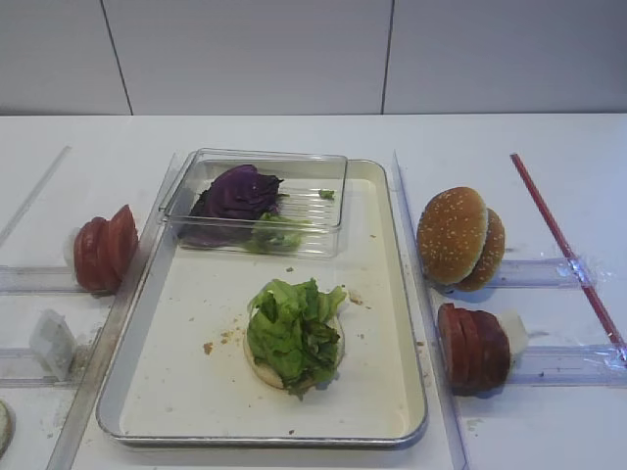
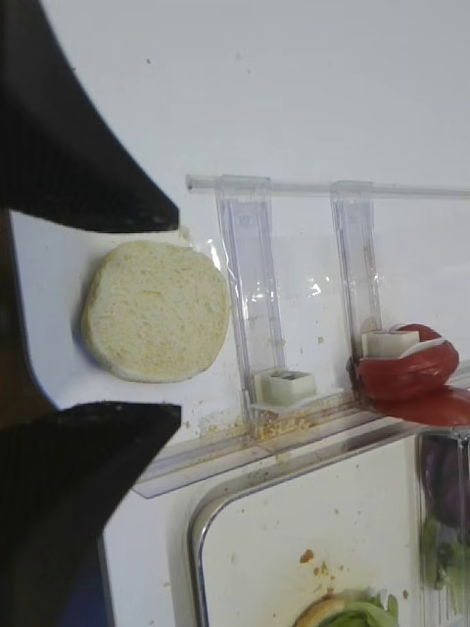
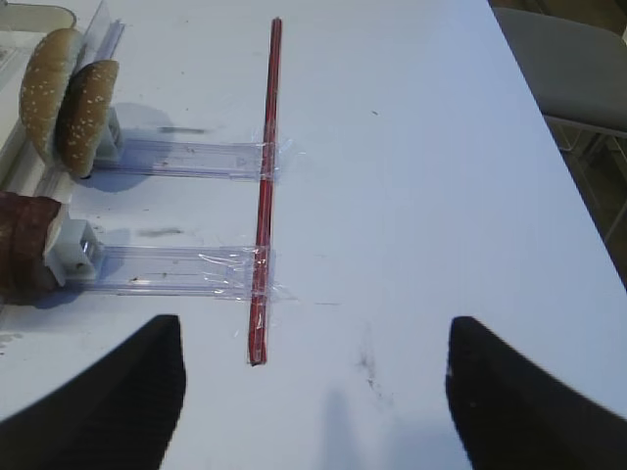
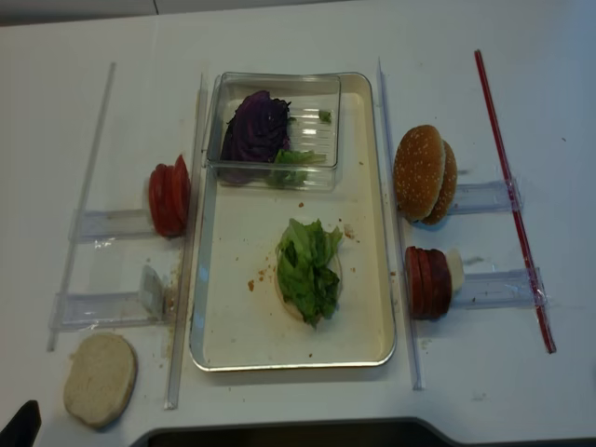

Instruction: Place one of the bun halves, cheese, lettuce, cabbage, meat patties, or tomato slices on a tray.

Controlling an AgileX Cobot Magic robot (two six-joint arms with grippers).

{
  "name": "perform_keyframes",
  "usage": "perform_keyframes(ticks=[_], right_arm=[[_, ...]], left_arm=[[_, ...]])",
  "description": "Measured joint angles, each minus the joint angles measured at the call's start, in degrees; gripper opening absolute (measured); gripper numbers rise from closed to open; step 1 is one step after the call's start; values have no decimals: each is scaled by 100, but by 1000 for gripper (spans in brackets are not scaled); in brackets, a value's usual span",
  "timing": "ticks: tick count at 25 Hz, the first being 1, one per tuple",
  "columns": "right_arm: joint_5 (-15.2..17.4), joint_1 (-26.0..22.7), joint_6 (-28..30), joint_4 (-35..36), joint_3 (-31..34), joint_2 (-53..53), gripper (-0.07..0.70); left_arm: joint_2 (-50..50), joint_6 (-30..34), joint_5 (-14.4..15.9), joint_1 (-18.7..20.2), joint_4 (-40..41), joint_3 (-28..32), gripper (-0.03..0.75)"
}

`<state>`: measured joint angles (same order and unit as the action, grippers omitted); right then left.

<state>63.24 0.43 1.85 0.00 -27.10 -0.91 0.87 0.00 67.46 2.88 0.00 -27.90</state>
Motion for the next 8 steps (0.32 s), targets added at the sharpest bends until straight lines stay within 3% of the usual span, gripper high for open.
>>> perform_keyframes(ticks=[8], right_arm=[[0,0,0,0,0,0,564]], left_arm=[[0,0,0,0,0,0,358]])
